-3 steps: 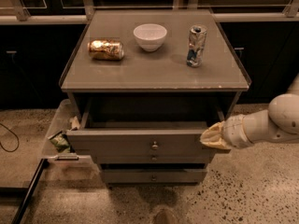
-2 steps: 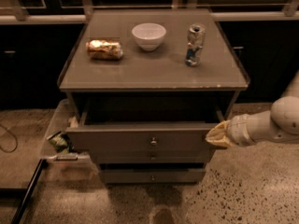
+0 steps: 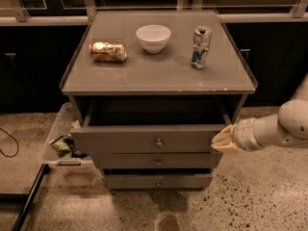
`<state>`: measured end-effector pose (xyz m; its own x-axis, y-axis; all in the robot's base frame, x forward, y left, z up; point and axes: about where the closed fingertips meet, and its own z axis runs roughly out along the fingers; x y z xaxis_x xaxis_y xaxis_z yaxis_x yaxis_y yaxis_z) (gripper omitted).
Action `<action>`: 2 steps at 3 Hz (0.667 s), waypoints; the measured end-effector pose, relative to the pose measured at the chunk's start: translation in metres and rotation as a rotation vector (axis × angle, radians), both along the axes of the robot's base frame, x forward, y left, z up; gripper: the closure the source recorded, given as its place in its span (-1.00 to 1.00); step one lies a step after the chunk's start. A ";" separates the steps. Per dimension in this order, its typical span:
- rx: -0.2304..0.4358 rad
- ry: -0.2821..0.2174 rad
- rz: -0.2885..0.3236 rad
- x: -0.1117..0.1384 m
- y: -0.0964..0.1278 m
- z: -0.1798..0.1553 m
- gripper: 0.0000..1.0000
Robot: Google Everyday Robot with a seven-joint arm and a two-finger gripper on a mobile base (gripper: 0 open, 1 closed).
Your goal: Close top drawer
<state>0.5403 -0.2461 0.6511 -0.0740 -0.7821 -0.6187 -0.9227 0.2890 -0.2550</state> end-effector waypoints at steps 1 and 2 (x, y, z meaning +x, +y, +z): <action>0.000 0.000 0.000 0.000 0.000 0.000 -0.78; 0.000 0.000 0.000 0.000 0.000 0.000 -1.00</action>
Offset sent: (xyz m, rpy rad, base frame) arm 0.0000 0.0000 0.0000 0.0000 0.0000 0.0000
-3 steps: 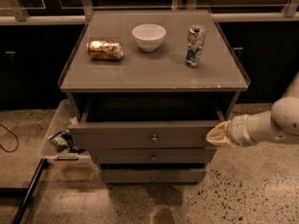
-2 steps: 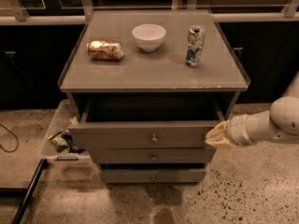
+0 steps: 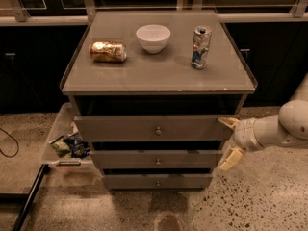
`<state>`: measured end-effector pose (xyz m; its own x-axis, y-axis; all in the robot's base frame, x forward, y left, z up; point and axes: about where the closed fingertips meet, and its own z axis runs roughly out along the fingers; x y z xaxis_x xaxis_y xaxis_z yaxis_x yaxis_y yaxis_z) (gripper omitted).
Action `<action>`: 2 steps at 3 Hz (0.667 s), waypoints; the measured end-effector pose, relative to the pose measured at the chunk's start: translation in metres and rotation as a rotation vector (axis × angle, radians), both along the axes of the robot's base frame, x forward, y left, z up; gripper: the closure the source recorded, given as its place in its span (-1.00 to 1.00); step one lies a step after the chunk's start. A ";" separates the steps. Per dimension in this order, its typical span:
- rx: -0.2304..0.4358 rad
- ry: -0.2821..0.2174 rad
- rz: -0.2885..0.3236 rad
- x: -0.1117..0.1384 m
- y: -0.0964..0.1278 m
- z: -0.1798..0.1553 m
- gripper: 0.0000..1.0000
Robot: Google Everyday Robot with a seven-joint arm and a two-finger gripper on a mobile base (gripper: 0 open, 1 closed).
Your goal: Close top drawer
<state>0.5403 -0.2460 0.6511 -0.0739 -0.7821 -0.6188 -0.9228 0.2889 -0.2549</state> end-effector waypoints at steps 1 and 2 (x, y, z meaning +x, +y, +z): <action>0.000 0.000 0.000 0.000 0.000 0.000 -1.00; -0.028 0.008 0.018 -0.009 0.002 0.009 -1.00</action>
Offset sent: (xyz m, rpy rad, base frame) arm -0.0296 0.0038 0.0317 -0.0969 0.0236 0.0523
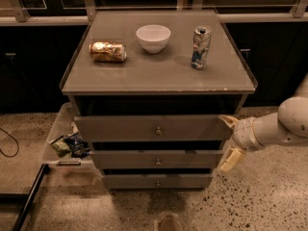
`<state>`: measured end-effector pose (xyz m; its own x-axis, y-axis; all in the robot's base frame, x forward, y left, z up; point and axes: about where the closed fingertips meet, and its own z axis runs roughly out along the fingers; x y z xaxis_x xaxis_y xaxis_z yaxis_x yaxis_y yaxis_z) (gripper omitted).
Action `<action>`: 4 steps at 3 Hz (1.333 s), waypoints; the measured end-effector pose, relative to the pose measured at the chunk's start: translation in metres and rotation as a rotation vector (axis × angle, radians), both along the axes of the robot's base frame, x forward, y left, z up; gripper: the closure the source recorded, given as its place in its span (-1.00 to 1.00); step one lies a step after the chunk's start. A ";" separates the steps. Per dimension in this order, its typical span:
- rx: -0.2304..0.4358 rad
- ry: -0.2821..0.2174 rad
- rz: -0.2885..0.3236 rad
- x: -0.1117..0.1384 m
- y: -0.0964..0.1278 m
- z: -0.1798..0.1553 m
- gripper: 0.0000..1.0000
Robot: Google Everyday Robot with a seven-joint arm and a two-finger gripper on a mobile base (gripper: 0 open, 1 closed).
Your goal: Close top drawer
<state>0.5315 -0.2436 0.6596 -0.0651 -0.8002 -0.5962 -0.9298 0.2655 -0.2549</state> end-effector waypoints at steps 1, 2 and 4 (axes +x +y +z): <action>-0.056 0.011 0.035 -0.028 -0.001 0.035 -1.00; -0.091 -0.009 0.101 -0.052 0.004 0.084 -1.00; -0.144 -0.051 0.173 -0.058 0.012 0.137 -1.00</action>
Offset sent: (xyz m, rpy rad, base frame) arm -0.0832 0.0078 0.1452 -0.1324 -0.0301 0.1790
